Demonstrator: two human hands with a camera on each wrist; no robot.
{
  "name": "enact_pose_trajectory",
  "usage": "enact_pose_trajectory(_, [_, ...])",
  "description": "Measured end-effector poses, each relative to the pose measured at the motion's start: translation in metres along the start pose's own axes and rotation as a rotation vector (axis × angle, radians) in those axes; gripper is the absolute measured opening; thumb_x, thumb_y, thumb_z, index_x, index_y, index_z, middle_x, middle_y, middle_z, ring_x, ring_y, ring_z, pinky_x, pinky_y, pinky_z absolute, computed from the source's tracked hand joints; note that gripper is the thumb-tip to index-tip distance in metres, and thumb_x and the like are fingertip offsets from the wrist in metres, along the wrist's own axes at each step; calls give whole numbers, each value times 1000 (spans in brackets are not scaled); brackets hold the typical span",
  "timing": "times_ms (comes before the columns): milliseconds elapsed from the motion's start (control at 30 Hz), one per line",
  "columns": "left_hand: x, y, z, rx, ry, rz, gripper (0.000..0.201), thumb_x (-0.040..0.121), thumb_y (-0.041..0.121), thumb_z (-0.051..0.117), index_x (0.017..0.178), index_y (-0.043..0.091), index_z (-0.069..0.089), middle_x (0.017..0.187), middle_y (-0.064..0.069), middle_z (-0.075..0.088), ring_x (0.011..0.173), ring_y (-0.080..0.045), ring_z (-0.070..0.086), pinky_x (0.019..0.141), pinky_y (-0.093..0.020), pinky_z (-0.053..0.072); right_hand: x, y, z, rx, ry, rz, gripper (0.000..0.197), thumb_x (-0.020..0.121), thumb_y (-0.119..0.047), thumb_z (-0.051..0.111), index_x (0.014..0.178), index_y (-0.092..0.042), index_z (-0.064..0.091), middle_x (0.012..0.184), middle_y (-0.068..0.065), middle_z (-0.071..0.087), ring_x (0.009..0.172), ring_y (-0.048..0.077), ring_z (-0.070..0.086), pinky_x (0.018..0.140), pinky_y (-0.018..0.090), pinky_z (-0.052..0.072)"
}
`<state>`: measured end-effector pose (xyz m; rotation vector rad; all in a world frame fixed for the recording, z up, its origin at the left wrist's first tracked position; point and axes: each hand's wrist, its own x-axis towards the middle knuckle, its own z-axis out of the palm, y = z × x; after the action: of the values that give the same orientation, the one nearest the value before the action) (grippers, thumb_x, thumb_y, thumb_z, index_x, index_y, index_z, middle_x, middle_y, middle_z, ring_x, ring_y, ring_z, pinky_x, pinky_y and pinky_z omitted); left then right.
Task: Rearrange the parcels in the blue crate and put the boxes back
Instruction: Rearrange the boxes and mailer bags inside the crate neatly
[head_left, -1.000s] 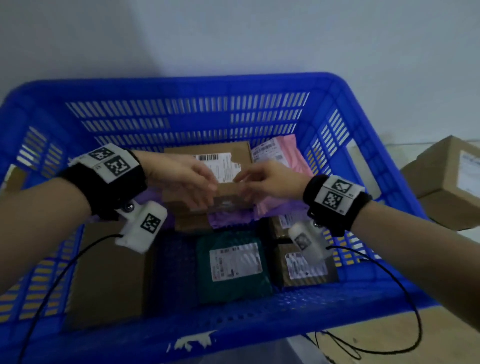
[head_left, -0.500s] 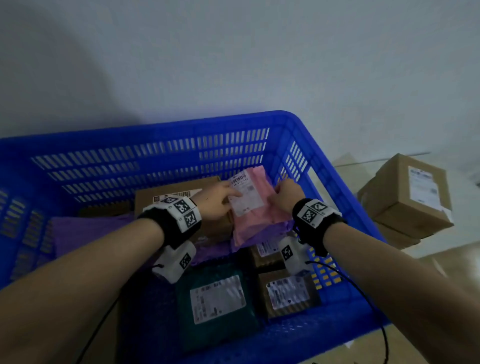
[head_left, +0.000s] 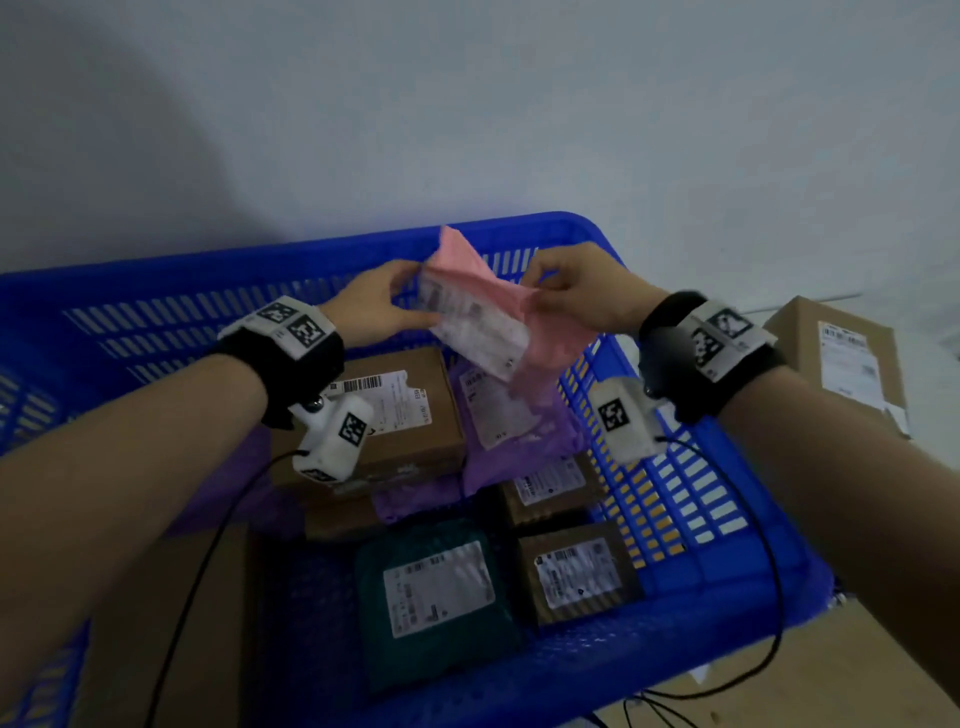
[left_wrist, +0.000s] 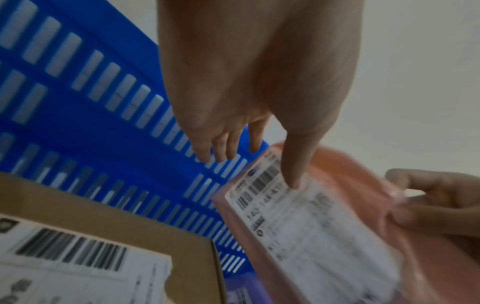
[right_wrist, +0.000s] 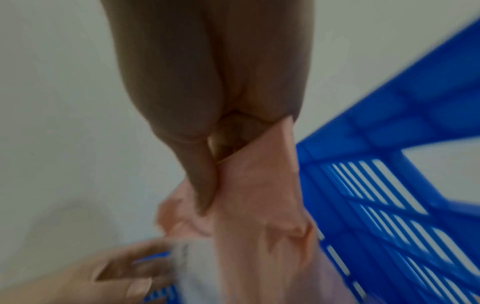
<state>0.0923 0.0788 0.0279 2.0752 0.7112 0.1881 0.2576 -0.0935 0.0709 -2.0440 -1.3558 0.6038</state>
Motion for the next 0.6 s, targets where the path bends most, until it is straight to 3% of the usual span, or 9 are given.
enact_pose_trajectory(100, [-13,-4,-14,-194,-32,-65,50,77,6,74,124,8,57,122,-5,64,113,-19,60,97,-32,49,2,-14,-10,104,-85,-23,18,84,-7,68,75,-19,58,53,-9,64,45,-6,53,47,8,42])
enact_pose_trajectory(167, [-26,-6,-23,-316,-109,-118,34,77,5,72,109,15,64,106,1,71,100,-15,66,87,-31,55,4,-18,-10,123,-110,-32,22,84,-9,69,72,-25,58,54,-10,66,47,-4,55,47,10,44])
enact_pose_trajectory(233, [-39,-9,-30,-353,-195,-173,33,71,12,74,101,22,66,94,9,75,90,-8,69,78,-29,57,7,-20,-6,134,-138,-38,20,83,-10,69,72,-24,60,56,-9,67,49,-3,56,48,13,47])
enact_pose_trajectory(300, [-52,-17,-36,-387,-257,-200,41,64,17,78,103,22,66,94,8,76,89,-8,71,71,-26,58,8,-21,-1,124,-143,-24,19,83,-12,71,73,-24,61,57,-11,68,51,-4,57,51,11,47])
enact_pose_trajectory(367, [-63,-25,-42,-408,-261,-200,68,42,34,90,105,22,67,99,3,76,92,-12,72,70,-27,60,9,-22,3,114,-106,-8,14,81,-13,72,76,-23,63,60,-11,69,53,-7,58,54,9,47])
enact_pose_trajectory(433, [-75,-35,-45,-442,-233,-204,87,25,44,93,105,24,68,100,2,76,90,-11,72,68,-28,60,9,-21,9,119,-56,18,14,79,-15,74,91,-17,66,76,-2,69,60,-7,59,62,8,49])
enact_pose_trajectory(467, [-80,-40,-47,-465,-222,-215,91,21,45,94,105,25,67,99,3,76,89,-10,72,66,-28,59,8,-20,12,123,-23,46,25,79,-18,75,101,-12,65,86,3,67,67,-3,60,68,12,51])
enact_pose_trajectory(533, [-90,-48,-50,-514,-202,-259,93,18,45,94,105,27,66,100,3,75,88,-10,72,68,-32,59,2,-17,19,205,-12,166,42,79,-23,75,114,-7,59,97,10,64,80,12,61,79,30,54])
enact_pose_trajectory(600, [-101,-54,-52,-560,-177,-286,95,18,44,95,107,29,64,102,3,75,87,-12,73,68,-34,60,-10,-14,29,358,-106,289,44,81,-22,72,120,-8,56,102,15,67,81,22,65,82,40,55])
